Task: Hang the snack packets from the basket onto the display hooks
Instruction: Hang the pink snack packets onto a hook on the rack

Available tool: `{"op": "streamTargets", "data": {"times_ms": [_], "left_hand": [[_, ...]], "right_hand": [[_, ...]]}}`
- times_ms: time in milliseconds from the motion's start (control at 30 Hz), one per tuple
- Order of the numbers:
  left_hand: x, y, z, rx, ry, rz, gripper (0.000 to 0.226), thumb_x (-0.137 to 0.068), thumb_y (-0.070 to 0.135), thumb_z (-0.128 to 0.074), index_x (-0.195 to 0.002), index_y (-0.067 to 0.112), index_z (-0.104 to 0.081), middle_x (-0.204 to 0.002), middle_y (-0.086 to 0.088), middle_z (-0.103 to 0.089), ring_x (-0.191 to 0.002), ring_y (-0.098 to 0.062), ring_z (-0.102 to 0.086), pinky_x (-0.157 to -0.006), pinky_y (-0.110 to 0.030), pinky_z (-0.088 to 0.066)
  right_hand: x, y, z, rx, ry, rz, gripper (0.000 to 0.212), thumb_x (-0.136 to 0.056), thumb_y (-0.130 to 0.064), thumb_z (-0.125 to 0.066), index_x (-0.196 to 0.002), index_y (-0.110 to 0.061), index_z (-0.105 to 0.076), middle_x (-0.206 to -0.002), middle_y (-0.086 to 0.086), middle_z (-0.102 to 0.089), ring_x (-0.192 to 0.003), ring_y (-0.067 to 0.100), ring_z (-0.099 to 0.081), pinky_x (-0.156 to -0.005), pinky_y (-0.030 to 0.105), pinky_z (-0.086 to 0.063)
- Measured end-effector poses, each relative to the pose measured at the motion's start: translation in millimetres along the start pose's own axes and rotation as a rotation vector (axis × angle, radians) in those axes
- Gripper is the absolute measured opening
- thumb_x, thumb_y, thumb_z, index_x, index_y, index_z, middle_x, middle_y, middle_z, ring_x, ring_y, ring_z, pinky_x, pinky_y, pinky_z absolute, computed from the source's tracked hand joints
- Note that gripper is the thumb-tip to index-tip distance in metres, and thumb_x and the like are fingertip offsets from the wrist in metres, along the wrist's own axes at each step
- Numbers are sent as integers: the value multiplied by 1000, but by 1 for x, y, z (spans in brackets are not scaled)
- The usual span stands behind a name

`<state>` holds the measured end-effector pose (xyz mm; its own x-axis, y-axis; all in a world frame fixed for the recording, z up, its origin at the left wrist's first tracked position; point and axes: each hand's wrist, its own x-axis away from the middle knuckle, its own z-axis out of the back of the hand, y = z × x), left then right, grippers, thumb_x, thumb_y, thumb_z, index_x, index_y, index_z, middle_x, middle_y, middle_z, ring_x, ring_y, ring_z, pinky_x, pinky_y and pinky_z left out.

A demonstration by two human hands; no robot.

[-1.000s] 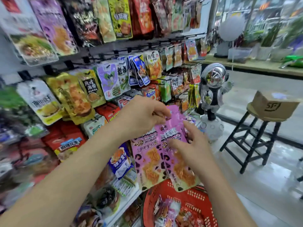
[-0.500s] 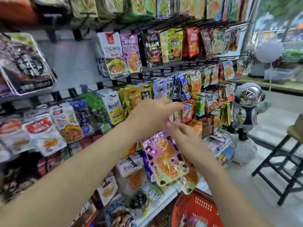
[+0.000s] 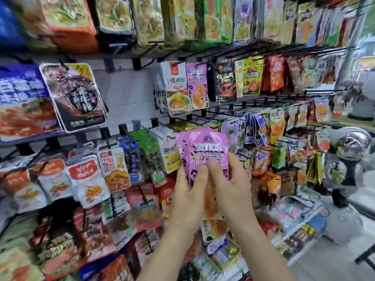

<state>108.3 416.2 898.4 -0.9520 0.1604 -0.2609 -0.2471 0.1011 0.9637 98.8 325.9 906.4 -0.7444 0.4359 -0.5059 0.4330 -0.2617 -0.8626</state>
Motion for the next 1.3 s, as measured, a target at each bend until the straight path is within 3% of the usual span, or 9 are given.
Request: {"op": "streamTargets", "data": {"times_ms": [167,300,400,533,633,733,933,1100,1300], "left_hand": [[-45,-13,-2,-42,209,-112,42,-89,45,-62,-125,26,-55,-117,12,-67,-109,-2,-61,-102,-38,-46],[-80,-6,-11,55,241,-123,54,-81,62,-63,-125,31,-56,-119,26,-63,-113,1,-57,-102,-34,-45],[-104,-9,-23,212,263,50,78,-69,78,-61,-136,39,-49,-138,25,-49,-128,-3,-47,-108,-41,-39],[-133,-5,-48,323,257,107,80,-72,73,-65,-140,37,-45,-140,23,-42,-123,1,-46,-109,-38,-32],[-153,-6,-56,270,289,18,61,-88,50,-57,-142,29,-40,-116,28,-48,-106,2,-49,-97,-26,-39],[-166,-4,-63,137,383,-70,77,-72,71,-63,-135,31,-49,-129,15,-59,-118,-6,-55,-103,-36,-43],[-187,17,-69,31,401,-321,31,-92,40,-60,-118,23,-61,-109,7,-72,-104,-13,-67,-91,-36,-53],[-202,27,-66,189,435,-255,40,-94,45,-56,-129,24,-57,-121,5,-67,-113,-16,-63,-100,-46,-48],[-210,38,-53,94,385,-266,54,-77,53,-73,-121,26,-59,-115,7,-70,-108,-13,-66,-98,-44,-49]], "right_hand": [[-32,20,-21,166,-44,99,52,-90,-60,-42,-122,-23,-58,-113,-7,-67,-107,13,-60,-92,33,-45],[-66,24,-20,156,-13,275,17,-99,-36,-49,-116,-41,-51,-87,-45,-55,-85,-29,-45,-75,0,-33],[-95,31,-15,104,13,335,28,-100,-29,-48,-126,-18,-52,-74,-12,-57,-76,-4,-51,-68,29,-36],[-134,44,-8,39,17,349,27,-97,-37,-40,-111,-16,-47,-63,-10,-49,-61,14,-48,-60,40,-37],[-162,56,-3,-161,-94,227,7,-100,-31,-42,-99,-24,-45,-70,-13,-57,-61,3,-48,-64,30,-43],[-181,61,-2,-286,-179,165,5,-101,-24,-46,-99,-25,-50,-77,-15,-58,-68,3,-51,-67,22,-45],[-196,55,-18,-160,147,437,10,-99,-39,-38,-105,-31,-41,-83,-18,-57,-69,5,-53,-60,21,-42],[-213,40,-31,-411,183,302,5,-101,-22,-46,-98,-26,-46,-78,-19,-53,-68,-5,-49,-65,11,-39],[-221,42,-44,-662,25,56,34,-96,-39,-53,-122,-18,-50,-120,7,-62,-110,19,-60,-96,42,-48]]}}
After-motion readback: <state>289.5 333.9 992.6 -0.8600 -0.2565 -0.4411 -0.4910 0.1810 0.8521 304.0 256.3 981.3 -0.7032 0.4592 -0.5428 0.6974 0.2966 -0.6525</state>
